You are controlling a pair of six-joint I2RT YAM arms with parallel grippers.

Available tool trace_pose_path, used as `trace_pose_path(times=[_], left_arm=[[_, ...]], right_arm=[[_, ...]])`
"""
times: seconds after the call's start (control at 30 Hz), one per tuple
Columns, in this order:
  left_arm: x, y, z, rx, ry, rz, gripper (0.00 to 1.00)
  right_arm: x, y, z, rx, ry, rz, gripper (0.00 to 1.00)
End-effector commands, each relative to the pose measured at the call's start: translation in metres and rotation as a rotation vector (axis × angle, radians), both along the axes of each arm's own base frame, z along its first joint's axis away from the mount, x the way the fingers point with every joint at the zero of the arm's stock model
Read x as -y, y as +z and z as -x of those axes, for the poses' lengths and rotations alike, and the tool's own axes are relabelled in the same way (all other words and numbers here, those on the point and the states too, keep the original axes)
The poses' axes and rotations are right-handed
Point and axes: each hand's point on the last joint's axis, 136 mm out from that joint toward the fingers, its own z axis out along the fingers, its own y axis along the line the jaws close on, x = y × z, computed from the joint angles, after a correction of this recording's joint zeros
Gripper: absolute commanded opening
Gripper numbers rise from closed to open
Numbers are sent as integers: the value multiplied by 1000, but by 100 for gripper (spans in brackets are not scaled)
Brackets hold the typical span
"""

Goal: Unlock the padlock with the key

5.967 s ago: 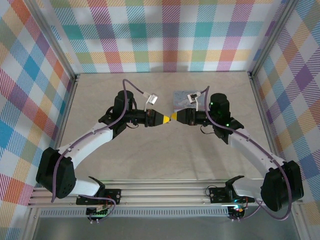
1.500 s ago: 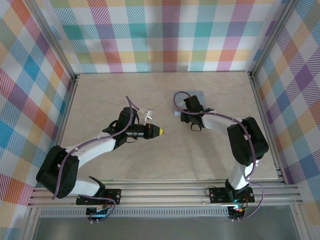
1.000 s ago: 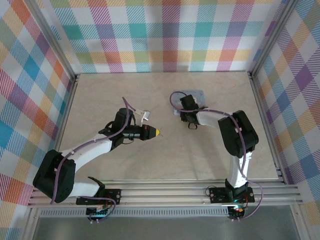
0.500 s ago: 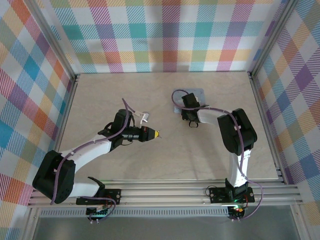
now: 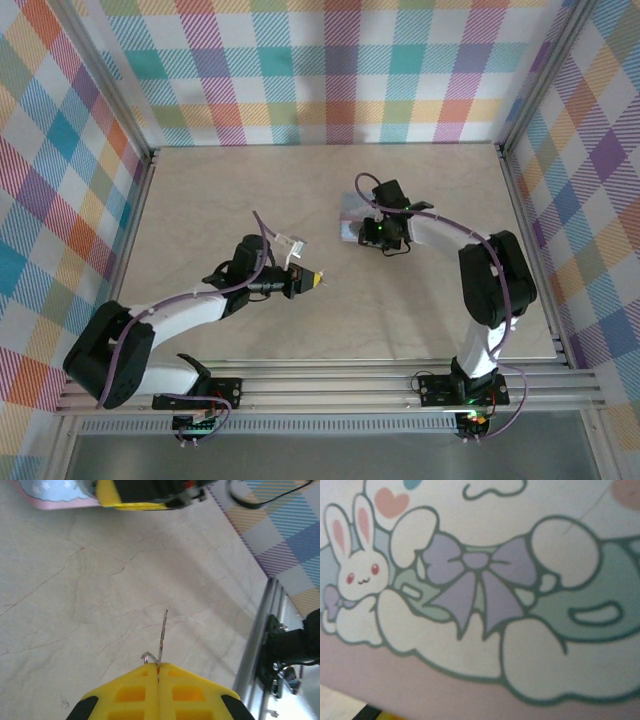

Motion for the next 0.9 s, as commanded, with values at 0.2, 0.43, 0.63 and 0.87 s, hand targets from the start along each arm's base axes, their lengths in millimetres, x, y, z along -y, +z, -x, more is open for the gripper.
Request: trace_pose_path(times=[0.2, 0.43, 0.63, 0.87], left_arm=[[45, 8, -31, 187, 11, 78, 0], [64, 14, -31, 233, -25, 85, 0], [72, 9, -35, 218, -34, 98, 0], [77, -3, -39, 196, -29, 106, 0]], right_arm=[[-26, 65, 47, -190, 57, -216, 0], [-34, 87, 57, -226, 84, -281, 0], [-34, 88, 55, -228, 79, -286, 0], [-37, 84, 54, -232, 63, -306, 0]])
